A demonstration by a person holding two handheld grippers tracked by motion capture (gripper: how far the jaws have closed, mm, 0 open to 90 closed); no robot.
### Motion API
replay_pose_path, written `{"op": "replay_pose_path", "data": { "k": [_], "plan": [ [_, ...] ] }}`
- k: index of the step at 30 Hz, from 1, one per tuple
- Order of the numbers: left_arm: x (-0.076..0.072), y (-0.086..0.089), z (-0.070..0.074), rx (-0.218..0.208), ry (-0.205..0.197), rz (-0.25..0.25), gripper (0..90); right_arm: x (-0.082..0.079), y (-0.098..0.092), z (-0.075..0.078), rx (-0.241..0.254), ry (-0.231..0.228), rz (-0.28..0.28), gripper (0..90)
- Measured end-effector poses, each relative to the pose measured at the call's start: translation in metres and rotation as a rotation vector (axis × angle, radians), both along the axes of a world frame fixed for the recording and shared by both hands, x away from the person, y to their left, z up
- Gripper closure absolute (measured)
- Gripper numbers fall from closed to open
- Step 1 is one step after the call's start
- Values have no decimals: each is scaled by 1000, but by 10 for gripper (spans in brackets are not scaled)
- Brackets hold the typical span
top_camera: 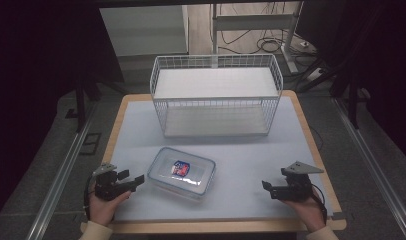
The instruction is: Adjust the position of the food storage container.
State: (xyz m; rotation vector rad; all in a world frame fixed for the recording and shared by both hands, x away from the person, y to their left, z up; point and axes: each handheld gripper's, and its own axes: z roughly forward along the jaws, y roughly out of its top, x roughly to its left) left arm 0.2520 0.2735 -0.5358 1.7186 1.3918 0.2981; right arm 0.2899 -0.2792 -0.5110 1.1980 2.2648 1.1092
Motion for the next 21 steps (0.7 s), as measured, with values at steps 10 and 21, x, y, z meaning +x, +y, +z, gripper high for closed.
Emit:
{"op": "replay_pose_path", "data": {
  "k": [10, 21],
  "plan": [
    [-1, -2, 3, 9, -11, -15, 244, 0, -5, 1, 66, 26, -19, 115],
    [-5, 2, 13, -24, -26, -41, 369, 1, -5, -1, 37, 26, -21, 125]
  ]
}}
